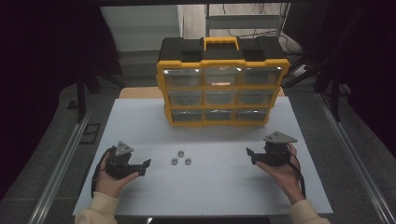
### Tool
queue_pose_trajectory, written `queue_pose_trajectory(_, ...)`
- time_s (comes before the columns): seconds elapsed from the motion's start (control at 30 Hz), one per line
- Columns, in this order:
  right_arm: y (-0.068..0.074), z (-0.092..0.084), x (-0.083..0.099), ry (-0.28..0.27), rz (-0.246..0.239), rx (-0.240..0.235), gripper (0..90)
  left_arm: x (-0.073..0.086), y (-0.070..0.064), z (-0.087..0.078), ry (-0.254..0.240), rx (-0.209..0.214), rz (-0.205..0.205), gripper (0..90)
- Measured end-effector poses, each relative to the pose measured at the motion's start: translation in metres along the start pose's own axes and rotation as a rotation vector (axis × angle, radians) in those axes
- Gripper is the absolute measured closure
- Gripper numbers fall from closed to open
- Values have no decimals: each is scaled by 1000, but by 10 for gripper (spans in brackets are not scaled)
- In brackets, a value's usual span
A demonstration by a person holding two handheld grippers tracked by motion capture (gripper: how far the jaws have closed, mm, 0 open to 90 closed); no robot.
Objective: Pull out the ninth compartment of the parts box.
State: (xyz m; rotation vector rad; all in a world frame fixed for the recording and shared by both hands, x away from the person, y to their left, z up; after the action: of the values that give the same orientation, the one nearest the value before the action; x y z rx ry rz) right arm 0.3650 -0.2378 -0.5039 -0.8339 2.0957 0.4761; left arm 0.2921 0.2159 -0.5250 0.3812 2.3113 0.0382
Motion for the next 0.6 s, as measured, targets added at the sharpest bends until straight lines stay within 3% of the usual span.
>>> queue_pose_trajectory(0.37, 7, 4, -6, 14, -49, 27, 123, 0, 0, 0, 0, -1, 1, 132)
queue_pose_trajectory(0.47, 8, 5, -7, 26, -78, 48, 124, 0, 0, 0, 0, -1, 1, 132)
queue_pose_trajectory(0.5, 10, 5, -7, 35, -112, 71, 124, 0, 0, 0, 1, -2, 2, 132)
queue_pose_trajectory(0.6, 11, 6, -8, 43, -131, 80, 125, 0, 0, 0, 0, -2, 2, 132)
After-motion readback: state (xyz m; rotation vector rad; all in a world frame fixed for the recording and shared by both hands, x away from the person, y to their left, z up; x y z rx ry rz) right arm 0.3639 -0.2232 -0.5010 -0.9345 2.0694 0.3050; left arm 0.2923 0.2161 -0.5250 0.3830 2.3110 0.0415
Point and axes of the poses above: each handheld gripper's, and its own axes: z roughly forward along the jaws, x roughly out of its underside, y roughly to its left, the point moved 4 cm from there along z, roughly forward along the jaws, and after that the axes turned 14 degrees about -x, right-handed, at the moved point
